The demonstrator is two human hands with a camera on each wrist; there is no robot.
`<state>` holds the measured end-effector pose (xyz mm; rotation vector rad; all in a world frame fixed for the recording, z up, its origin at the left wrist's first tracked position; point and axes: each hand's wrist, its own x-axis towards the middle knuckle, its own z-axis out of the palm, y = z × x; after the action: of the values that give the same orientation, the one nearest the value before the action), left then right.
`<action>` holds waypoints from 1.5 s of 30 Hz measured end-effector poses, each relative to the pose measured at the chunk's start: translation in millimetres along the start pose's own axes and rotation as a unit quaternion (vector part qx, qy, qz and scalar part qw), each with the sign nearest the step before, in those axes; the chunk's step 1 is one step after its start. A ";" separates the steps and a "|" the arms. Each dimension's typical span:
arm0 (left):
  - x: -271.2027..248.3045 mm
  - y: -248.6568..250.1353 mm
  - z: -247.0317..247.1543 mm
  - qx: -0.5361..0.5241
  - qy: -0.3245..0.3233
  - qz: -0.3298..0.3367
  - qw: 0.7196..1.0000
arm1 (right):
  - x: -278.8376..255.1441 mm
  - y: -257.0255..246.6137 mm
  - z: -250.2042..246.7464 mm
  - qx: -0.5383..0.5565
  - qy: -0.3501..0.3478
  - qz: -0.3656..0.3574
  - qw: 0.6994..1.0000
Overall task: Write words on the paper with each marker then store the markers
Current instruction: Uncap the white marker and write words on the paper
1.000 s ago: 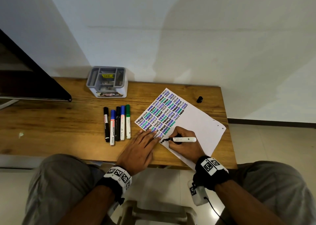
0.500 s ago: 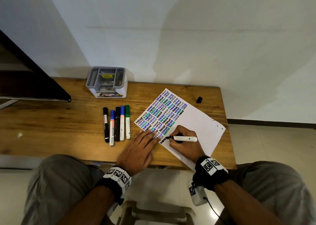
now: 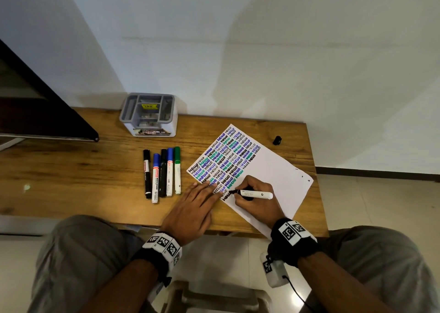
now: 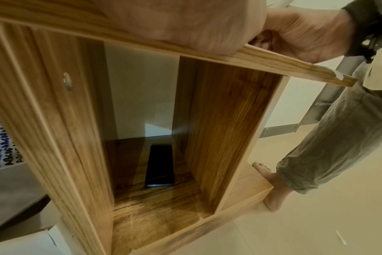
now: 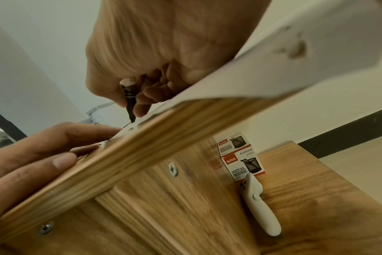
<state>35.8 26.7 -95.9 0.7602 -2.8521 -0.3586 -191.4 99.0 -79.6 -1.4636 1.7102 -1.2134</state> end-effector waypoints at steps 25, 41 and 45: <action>0.3 -2.7 -1.0 -0.037 -0.003 -0.018 0.999 | 106.7 8.8 -103.0 -0.151 0.120 0.121 0.974; 16.1 12.6 -56.1 -0.216 0.044 -0.068 0.973 | 34.7 -74.5 -50.6 0.144 -0.011 0.063 0.988; 21.2 28.1 -99.7 -0.366 0.045 -0.124 0.921 | 9.9 -107.7 -27.2 0.199 -0.019 0.049 0.979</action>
<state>26.6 21.0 9.3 0.9174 -2.2409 -1.2865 -169.8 98.2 29.8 -1.1403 1.3952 -1.3691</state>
